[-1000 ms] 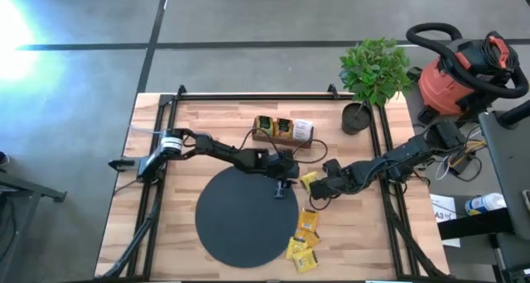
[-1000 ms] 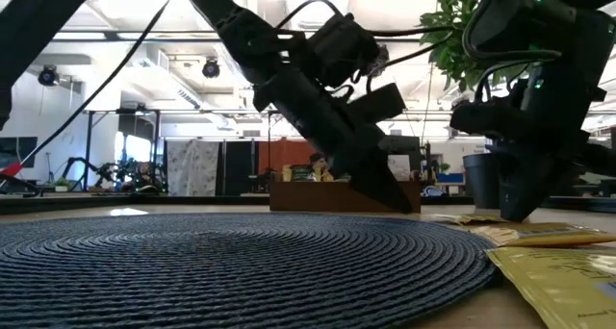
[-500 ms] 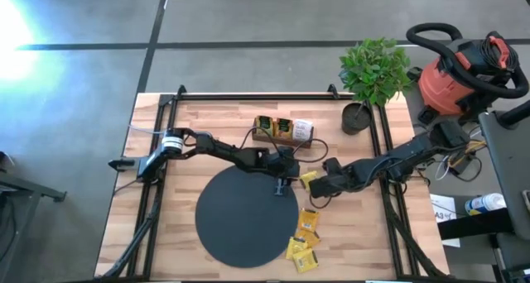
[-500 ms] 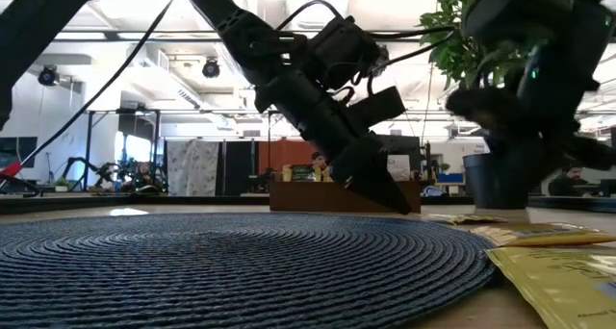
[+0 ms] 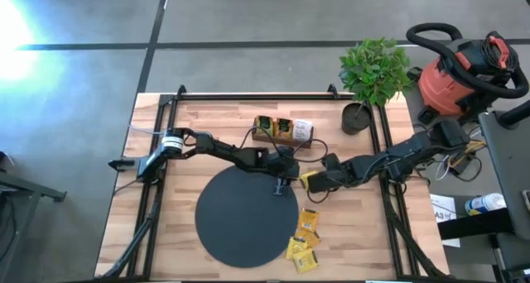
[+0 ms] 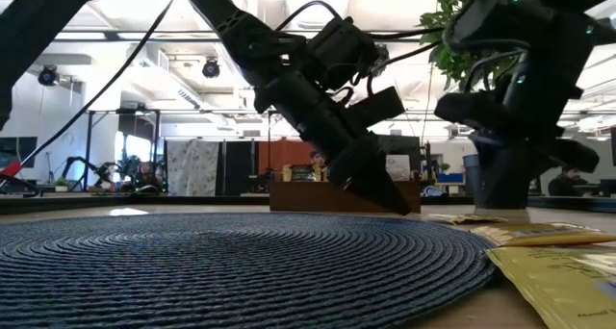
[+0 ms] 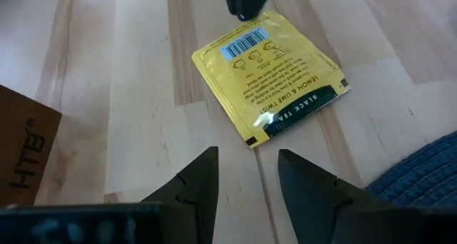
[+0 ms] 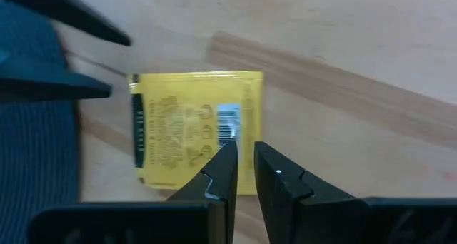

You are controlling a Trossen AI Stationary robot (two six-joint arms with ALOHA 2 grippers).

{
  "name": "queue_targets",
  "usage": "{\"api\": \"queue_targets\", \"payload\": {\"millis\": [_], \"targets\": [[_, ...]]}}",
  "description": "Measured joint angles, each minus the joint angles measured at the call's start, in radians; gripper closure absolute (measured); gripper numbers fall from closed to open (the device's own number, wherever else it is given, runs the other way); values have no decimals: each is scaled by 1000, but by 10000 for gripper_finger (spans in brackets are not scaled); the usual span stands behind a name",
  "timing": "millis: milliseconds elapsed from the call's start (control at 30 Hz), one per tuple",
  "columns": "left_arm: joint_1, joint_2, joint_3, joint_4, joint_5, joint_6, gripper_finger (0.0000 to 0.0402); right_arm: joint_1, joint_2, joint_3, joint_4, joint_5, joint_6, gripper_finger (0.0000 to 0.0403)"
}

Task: Pick & Place Tea
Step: Put the top yellow tea bag into the left section of the wooden organizer

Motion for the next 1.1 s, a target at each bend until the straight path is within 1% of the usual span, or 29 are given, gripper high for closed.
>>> {"api": "queue_targets", "payload": {"millis": [67,300,500,600,967,1100], "targets": [[0,0,-2,0,0,17,262,-10,19,0,28,-17,-20,355],[1,23,-3,14,3,25,262,-27,69,3,44,-55,-27,355],[0,29,-4,27,3,20,262,-42,73,2,113,-78,-41,355],[0,32,-2,51,3,20,262,-50,73,2,114,-84,-49,355],[-2,27,0,32,3,24,262,-52,68,0,114,-78,-66,355],[-1,25,-1,7,46,24,262,-52,66,0,112,-74,-74,355]]}}
